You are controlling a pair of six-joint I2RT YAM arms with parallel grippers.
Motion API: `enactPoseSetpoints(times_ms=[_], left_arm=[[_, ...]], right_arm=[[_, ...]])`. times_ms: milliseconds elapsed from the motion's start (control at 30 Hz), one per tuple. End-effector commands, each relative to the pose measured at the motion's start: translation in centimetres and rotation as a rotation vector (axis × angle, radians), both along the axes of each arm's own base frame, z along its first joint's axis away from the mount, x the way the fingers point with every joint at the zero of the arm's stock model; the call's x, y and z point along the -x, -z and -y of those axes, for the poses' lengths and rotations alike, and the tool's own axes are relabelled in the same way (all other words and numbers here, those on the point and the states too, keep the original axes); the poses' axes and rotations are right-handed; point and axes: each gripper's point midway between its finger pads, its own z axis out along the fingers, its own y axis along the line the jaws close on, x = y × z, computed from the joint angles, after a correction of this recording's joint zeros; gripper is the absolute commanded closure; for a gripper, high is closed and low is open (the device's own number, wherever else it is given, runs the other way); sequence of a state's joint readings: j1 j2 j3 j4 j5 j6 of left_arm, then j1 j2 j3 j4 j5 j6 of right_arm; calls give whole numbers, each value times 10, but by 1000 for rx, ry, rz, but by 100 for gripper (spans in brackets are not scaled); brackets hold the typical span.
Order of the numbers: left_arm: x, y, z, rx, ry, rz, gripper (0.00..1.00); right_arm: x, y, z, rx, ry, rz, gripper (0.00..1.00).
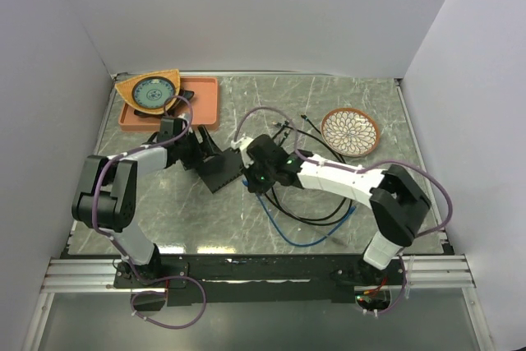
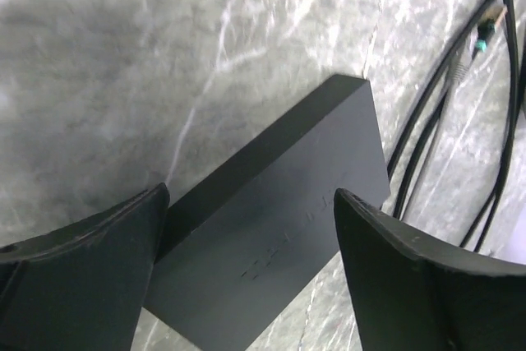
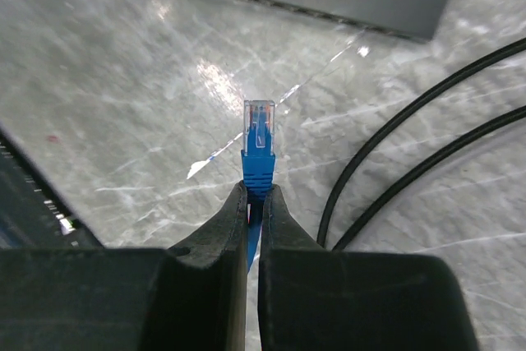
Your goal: Insert the plug into the switch port
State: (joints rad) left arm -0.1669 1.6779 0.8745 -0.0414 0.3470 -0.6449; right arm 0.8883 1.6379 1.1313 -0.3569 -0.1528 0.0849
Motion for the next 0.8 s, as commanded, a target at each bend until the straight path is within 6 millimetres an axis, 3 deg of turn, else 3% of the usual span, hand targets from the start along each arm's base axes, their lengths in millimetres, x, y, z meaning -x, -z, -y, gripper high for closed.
enactPoseSetpoints(times_ms=[0,67,167,500,767], left_arm=[[10,-16,13,89,21,31,14],[12,-19,11,82,19,41,21],[12,-14,2,30,-9,30,19],[-9,-21,4,15,2,63,15],[-4,-1,6,19,26,20,18]], right_arm=[[-7,-1,-14,38,8,65,100],[-6,5,-17,50,4,63,100],[-7,10,-18,62,6,70,100],[-11,21,-26,93,-7,96,100],[-6,38,-32,155,10,117,100]])
